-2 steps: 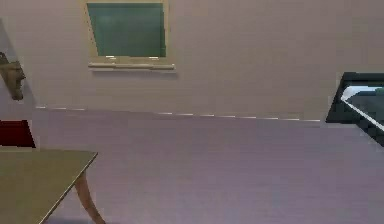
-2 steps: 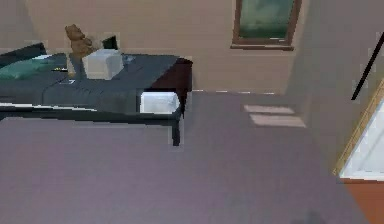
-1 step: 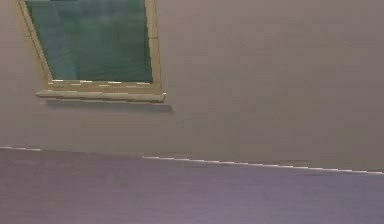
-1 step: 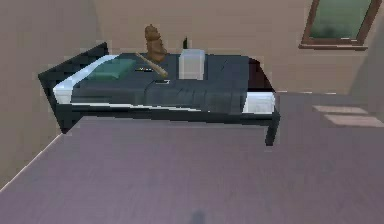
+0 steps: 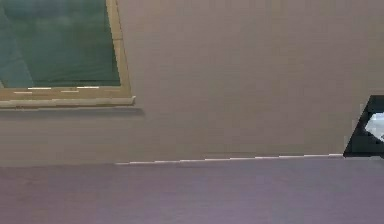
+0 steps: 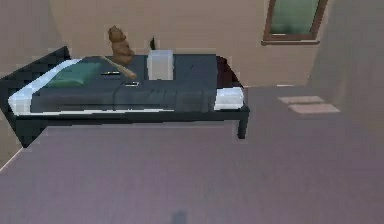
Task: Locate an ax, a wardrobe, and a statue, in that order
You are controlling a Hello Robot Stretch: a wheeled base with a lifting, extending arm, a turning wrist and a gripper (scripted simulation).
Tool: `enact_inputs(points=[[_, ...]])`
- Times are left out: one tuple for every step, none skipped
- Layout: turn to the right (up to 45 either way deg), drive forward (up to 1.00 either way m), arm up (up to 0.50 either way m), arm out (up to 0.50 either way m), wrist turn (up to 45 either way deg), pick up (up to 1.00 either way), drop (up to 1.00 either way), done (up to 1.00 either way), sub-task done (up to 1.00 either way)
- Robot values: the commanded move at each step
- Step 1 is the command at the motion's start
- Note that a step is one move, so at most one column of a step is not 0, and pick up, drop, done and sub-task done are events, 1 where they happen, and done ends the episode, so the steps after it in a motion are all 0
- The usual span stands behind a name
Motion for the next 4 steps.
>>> enact_inputs(points=[[0.0,0.10,0.00,0.00,0.0,0.00,0.00,0.00,0.00],[-45.0,0.00,0.00,0.00,0.0,0.00,0.00,0.00,0.00],[-12.0,0.00,0.00,0.00,0.0,0.00,0.00,0.00,0.00],[0.0,1.00,0.00,0.00,0.0,0.00,0.00,0.00,0.00]])
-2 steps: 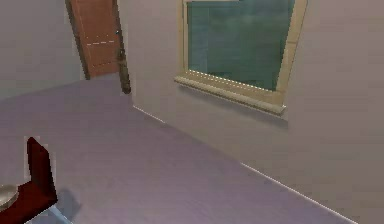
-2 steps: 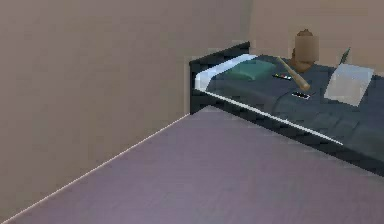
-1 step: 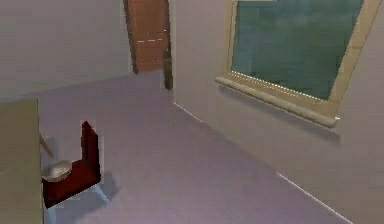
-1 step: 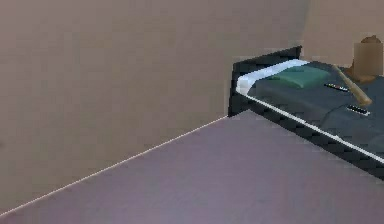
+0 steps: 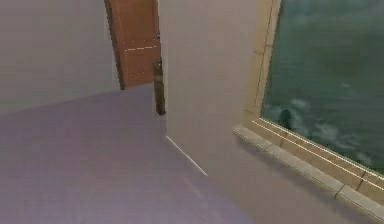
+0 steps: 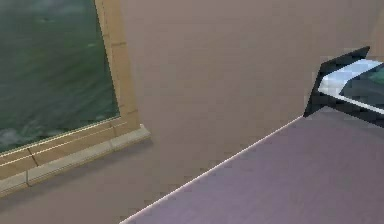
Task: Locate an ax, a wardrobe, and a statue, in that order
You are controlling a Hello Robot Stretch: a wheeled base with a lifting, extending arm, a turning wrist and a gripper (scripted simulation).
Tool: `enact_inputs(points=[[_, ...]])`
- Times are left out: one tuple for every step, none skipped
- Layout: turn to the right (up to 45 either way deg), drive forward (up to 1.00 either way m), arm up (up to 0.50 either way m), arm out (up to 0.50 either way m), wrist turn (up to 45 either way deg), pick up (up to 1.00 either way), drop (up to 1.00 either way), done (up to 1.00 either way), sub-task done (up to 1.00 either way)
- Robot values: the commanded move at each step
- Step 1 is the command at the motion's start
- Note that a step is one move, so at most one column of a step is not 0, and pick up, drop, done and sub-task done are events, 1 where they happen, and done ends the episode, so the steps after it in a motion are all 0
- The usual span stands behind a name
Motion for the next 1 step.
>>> enact_inputs(points=[[-6.0,0.00,0.00,0.00,0.0,0.00,0.00,0.00,0.00]])
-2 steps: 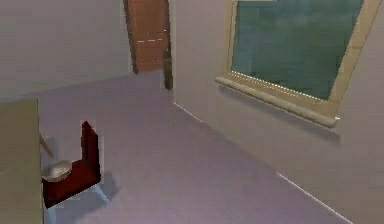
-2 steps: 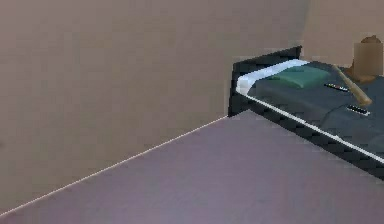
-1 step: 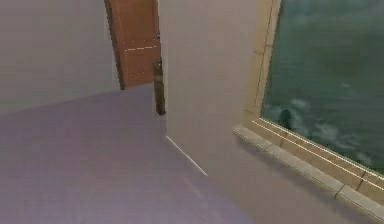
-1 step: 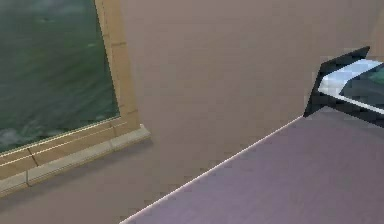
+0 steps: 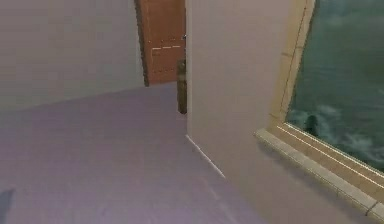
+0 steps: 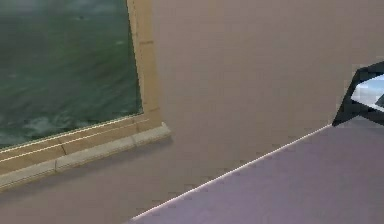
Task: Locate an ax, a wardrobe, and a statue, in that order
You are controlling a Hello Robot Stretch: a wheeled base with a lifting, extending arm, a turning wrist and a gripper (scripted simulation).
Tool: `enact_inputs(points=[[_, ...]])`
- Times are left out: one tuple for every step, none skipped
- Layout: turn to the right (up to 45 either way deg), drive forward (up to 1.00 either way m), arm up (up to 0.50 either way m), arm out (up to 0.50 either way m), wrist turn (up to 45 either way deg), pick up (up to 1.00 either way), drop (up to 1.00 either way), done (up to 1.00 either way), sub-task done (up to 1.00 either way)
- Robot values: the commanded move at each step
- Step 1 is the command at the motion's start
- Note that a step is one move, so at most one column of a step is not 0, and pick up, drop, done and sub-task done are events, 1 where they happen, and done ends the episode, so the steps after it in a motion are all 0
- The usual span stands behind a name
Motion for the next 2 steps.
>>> enact_inputs(points=[[0.0,0.20,0.00,0.00,0.0,0.00,0.00,0.00,0.00],[-15.0,0.00,0.00,0.00,0.0,0.00,0.00,0.00,0.00]])
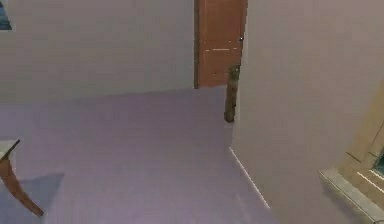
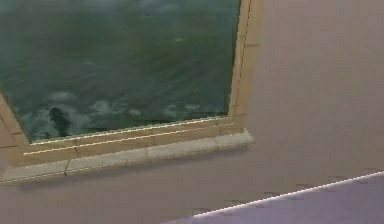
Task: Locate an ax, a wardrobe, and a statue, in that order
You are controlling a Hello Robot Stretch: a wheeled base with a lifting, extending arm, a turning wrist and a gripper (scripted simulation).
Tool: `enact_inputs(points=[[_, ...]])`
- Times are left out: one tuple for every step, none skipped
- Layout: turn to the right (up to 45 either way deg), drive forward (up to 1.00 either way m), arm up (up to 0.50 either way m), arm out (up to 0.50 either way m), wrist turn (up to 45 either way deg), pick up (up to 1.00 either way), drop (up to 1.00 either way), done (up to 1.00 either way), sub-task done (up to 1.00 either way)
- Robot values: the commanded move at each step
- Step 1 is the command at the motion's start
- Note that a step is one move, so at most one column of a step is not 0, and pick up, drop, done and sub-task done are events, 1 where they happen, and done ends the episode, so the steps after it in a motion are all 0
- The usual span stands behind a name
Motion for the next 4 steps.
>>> enact_inputs(points=[[0.0,1.00,0.00,0.00,0.0,0.00,0.00,0.00,0.00],[-3.0,0.00,0.00,0.00,0.0,0.00,0.00,0.00,0.00],[0.0,0.75,0.00,0.00,0.0,0.00,0.00,0.00,0.00],[45.0,0.00,0.00,0.00,0.0,0.00,0.00,0.00,0.00]])
